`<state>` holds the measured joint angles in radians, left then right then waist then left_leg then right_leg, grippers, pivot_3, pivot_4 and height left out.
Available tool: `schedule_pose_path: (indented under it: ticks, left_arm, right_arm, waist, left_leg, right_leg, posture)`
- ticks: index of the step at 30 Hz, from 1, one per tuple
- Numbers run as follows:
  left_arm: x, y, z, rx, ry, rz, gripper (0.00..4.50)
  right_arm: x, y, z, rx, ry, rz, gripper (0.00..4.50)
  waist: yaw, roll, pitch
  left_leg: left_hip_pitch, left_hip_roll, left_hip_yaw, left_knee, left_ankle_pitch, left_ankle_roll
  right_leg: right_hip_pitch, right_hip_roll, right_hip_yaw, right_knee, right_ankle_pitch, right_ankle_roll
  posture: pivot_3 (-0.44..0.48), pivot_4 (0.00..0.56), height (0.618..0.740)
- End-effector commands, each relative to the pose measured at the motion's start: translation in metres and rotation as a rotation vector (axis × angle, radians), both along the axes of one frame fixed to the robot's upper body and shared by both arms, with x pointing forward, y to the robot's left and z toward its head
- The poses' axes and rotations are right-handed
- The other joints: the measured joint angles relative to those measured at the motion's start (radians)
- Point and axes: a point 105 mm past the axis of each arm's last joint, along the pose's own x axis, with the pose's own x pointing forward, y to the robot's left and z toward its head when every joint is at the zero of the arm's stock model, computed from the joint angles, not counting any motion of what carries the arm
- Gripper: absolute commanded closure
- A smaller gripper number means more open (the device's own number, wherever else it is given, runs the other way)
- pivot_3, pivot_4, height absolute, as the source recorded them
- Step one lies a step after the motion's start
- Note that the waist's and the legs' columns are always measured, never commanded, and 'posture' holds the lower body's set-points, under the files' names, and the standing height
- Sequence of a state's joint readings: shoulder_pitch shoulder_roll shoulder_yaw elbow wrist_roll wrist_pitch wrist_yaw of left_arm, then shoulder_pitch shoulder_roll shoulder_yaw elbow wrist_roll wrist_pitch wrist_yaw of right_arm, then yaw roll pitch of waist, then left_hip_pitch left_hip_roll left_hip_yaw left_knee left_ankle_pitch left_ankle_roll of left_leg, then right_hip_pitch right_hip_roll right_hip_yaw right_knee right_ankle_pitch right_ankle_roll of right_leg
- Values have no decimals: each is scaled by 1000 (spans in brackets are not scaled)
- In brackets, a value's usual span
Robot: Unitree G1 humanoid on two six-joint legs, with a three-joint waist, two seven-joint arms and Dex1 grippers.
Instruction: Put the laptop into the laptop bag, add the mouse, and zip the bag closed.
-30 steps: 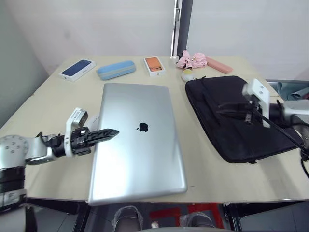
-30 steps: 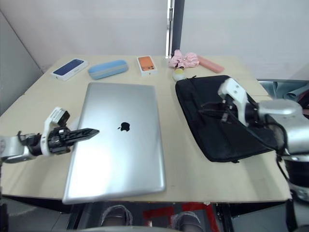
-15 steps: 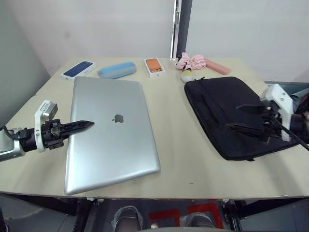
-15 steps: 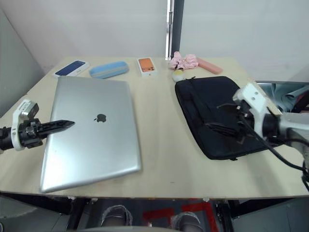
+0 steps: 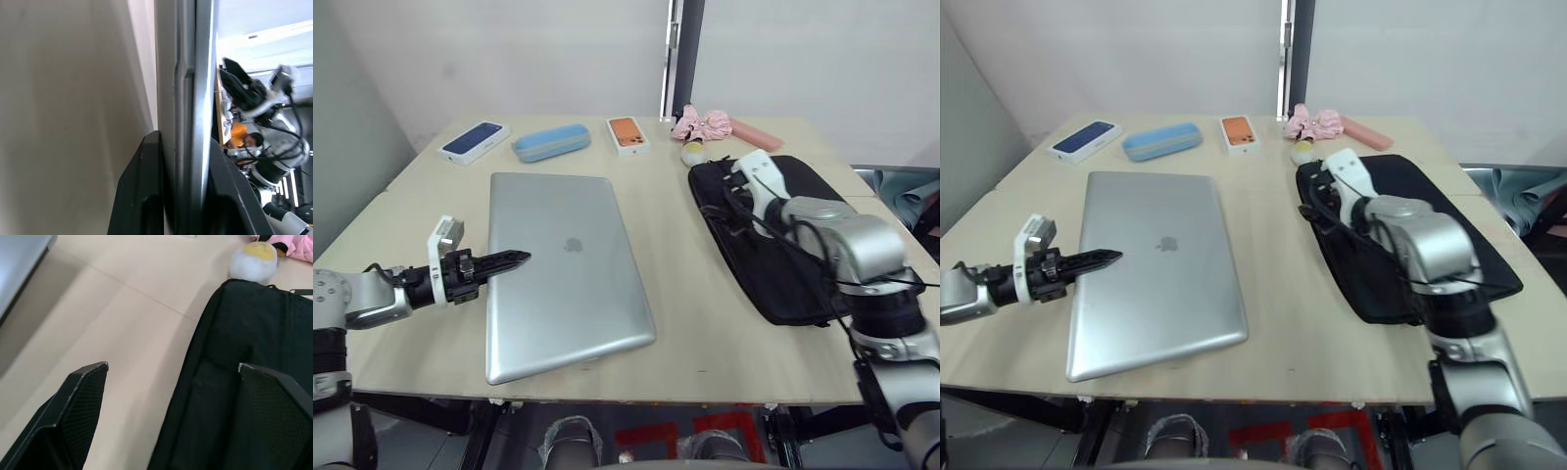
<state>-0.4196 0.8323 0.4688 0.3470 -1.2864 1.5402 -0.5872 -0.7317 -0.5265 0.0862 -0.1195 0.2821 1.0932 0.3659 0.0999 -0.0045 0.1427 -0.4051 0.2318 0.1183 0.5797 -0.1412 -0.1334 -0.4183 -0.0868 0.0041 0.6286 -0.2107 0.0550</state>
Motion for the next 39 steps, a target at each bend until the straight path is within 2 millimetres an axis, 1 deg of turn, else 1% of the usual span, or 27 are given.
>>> schedule_pose_path:
  ticks: [1,5,8,10,12,18,22,24,27,30,31,33,36,38,39]
  left_arm:
    - [7,1,38,-59,-178,10,4218]
    - [9,-1,40,-66,-190,12,4218]
    - [10,-2,40,-66,-191,12,4218]
    - [10,-2,39,-63,-189,14,4218]
    - [11,-2,38,-65,-186,21,4218]
    - [11,-2,37,-74,-187,31,4218]
    - [13,-1,38,-80,-193,45,4218]
    - [14,-1,38,-80,-194,49,4218]
    - [14,0,38,-84,-195,56,4218]
    - [15,-1,36,-85,-193,58,4218]
    - [15,-2,35,-86,-192,59,4218]
    - [16,-3,35,-89,-192,59,4218]
    - [17,-4,35,-97,-196,61,4218]
    - [18,-5,35,-100,-198,62,4218]
    - [19,-5,35,-102,-199,63,4218]
  right_arm:
    - [17,-8,2,-42,-61,-70,28]
    - [33,-13,-11,-93,-72,-119,28]
    - [38,-12,-12,-91,-83,-121,28]
    - [41,-13,-12,-85,-84,-126,28]
    - [43,-14,-19,-93,-68,-134,28]
    - [47,-17,-32,-98,-46,-147,28]
    - [48,-23,-48,-138,-22,-164,28]
    - [49,-25,-53,-141,-15,-168,28]
    - [48,-26,-57,-128,-6,-171,823]
    - [47,-28,-58,-110,0,-175,1946]
    - [46,-28,-59,-98,6,-176,2164]
    - [44,-26,-60,-59,22,-171,2837]
    - [42,-23,-61,-40,30,-166,3907]
    - [41,-23,-62,-34,37,-169,4473]
    - [40,-23,-63,-27,41,-171,4473]
  waist:
    - [2,0,0]
    - [-1,0,0]
    - [-2,0,0]
    - [-5,0,0]
    - [-5,0,0]
    - [-4,0,0]
    - [-4,0,0]
    - [-4,0,0]
    - [-5,0,0]
    - [-5,0,0]
    - [-5,0,0]
    - [-3,-1,0]
    - [-3,-1,-1]
    - [-3,-1,-1]
    - [-3,-1,-1]
  left_leg:
    - [0,0,0,0,0,0]
    - [0,0,-1,0,0,-1]
    - [0,0,-1,1,0,-1]
    - [-1,0,-1,1,0,-1]
    - [0,0,-1,1,0,-1]
    - [-1,0,-1,1,0,-1]
    - [-1,0,-1,2,0,-1]
    - [-1,0,-1,2,0,-1]
    - [-1,0,-1,3,0,-1]
    - [0,0,-2,4,0,-1]
    - [0,0,-2,4,0,-1]
    - [0,0,-2,5,0,-1]
    - [0,0,-3,6,0,-1]
    - [0,0,-3,7,0,-1]
    - [0,0,-3,7,0,-1]
  right_leg:
    - [0,0,0,0,0,1]
    - [0,0,0,0,2,3]
    - [0,0,0,1,3,5]
    - [0,0,0,1,4,7]
    - [0,0,0,1,7,11]
    - [0,0,-1,1,7,11]
    - [0,0,-1,1,7,11]
    - [0,0,-1,1,6,11]
    - [0,0,-1,2,6,11]
    - [1,0,-1,2,6,10]
    - [1,0,-1,2,6,10]
    - [2,0,-1,2,6,10]
    - [3,0,-1,2,3,5]
    - [3,0,-1,3,4,5]
    - [3,0,-1,3,4,5]
  posture:
    - [0,150,740]
    - [0,150,740]
    - [0,150,740]
    - [0,150,740]
    - [0,150,740]
    - [0,150,740]
    - [0,150,740]
    - [0,150,740]
    - [0,150,740]
    - [0,150,740]
    - [0,150,740]
    - [0,150,740]
    - [0,150,740]
    - [0,150,740]
    - [0,150,740]
